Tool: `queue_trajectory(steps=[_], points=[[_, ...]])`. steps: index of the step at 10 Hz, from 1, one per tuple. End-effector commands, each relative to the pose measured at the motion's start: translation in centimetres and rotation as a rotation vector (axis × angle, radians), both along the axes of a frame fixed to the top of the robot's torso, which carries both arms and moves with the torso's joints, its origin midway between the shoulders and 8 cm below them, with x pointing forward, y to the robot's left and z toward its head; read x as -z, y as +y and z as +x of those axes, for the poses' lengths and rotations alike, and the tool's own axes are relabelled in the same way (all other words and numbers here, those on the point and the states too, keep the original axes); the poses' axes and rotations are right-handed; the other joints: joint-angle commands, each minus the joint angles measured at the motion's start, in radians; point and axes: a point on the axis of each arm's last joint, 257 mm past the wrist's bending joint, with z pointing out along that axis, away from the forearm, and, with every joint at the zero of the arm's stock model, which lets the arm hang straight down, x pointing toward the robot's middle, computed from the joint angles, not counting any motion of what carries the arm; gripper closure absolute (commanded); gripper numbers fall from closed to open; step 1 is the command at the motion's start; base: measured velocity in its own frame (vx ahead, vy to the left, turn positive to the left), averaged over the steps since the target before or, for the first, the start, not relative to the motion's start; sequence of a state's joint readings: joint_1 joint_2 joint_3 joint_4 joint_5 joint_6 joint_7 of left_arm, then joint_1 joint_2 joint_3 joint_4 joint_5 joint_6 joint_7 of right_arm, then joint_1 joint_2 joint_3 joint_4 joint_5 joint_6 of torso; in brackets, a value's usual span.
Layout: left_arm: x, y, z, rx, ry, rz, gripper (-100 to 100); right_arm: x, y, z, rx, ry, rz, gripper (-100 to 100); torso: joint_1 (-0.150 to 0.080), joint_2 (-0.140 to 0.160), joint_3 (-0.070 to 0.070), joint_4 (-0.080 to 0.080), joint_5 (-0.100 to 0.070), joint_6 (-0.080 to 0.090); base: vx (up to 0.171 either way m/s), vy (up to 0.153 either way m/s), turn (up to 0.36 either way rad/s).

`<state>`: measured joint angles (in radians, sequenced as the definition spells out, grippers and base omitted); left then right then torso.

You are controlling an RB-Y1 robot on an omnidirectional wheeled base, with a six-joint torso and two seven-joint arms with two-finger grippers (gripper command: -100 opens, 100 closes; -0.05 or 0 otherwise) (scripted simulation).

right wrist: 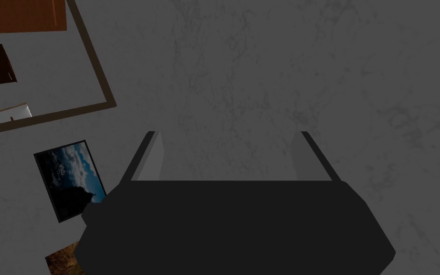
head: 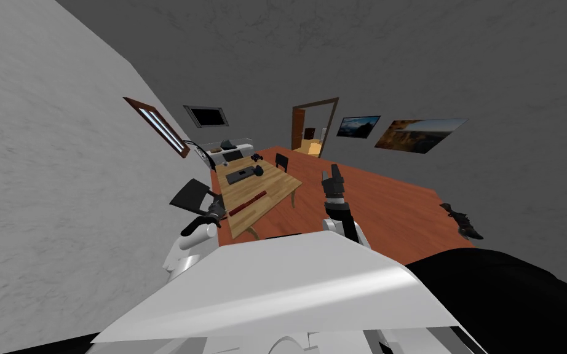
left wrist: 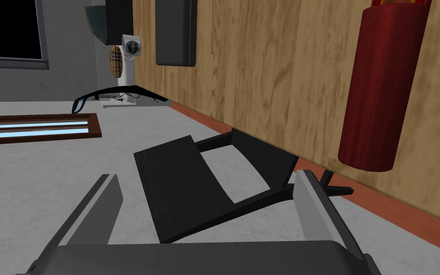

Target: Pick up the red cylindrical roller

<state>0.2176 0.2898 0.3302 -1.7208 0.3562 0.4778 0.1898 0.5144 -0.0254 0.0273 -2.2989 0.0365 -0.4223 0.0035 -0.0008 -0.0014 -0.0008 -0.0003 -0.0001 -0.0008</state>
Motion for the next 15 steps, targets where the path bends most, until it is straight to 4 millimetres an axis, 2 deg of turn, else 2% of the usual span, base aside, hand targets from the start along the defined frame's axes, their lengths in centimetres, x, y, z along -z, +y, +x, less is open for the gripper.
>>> queue_trajectory(steps=[1,2,3,4,5,6,7,8,9,15], points=[[2.3,1.3,-0.9,-0.035,0.065,-0.035,-100,0.0,0.0,0.0,0.0,0.0,0.0,0,0.0,0.0,0.0,0.0,0.0,0.0,0.018,-0.02,-0.179],[2.7,1.2,-1.2,-0.036,0.081,-0.041,-100,0.0,0.0,0.0,0.0,0.0,0.0,0,-0.001,0.0,0.0,0.0,0.0,0.001,0.016,-0.017,-0.086],[4.0,2.5,-1.8,-0.068,0.12,-0.065,-100,0.0,0.0,0.0,0.0,0.0,0.0,0,0.0,0.0,0.0,0.0,0.0,0.0,0.019,-0.033,-0.172],[4.6,2.5,-2.1,-0.069,0.141,-0.073,-100,0.0,0.0,0.0,0.0,0.0,0.0,0,-0.001,-0.001,0.0,0.0,0.0,0.001,0.02,-0.024,-0.078],[5.8,3.7,-2.8,-0.1,0.18,-0.098,-100,0.0,0.0,0.0,0.0,0.0,0.0,0,-0.001,-0.001,0.0,0.0,0.0,0.0,0.029,-0.033,-0.194],[6.3,3.6,-3.1,-0.102,0.199,-0.105,-100,0.0,0.0,0.0,0.0,0.0,0.0,0,-0.001,-0.001,-0.001,0.0,0.0,0.001,0.028,-0.024,-0.078],[7.2,4.8,-3.8,-0.132,0.236,-0.128,-100,0.0,0.0,0.0,0.0,0.0,0.0,0,-0.001,-0.001,-0.001,0.0,0.0,0.0,0.034,-0.03,-0.133],[7.9,4.7,-4.2,-0.135,0.254,-0.136,-100,0.0,0.0,0.0,0.0,0.0,0.0,0,-0.001,-0.001,-0.001,0.0,0.0,0.0,0.031,-0.022,-0.094],[8.8,5.7,-4.9,-0.165,0.295,-0.161,-100,0.0,0.0,0.0,0.0,0.0,0.0,0,-0.001,-0.001,-0.001,0.0,0.0,0.0,0.045,-0.039,-0.155],[11.7,7.6,-7.4,-0.233,0.404,-0.223,-100,0.0,0.0,0.0,0.0,0.0,0.0,0,-0.001,-0.001,-0.001,0.0,0.0,0.0,0.036,-0.026,-0.098]])
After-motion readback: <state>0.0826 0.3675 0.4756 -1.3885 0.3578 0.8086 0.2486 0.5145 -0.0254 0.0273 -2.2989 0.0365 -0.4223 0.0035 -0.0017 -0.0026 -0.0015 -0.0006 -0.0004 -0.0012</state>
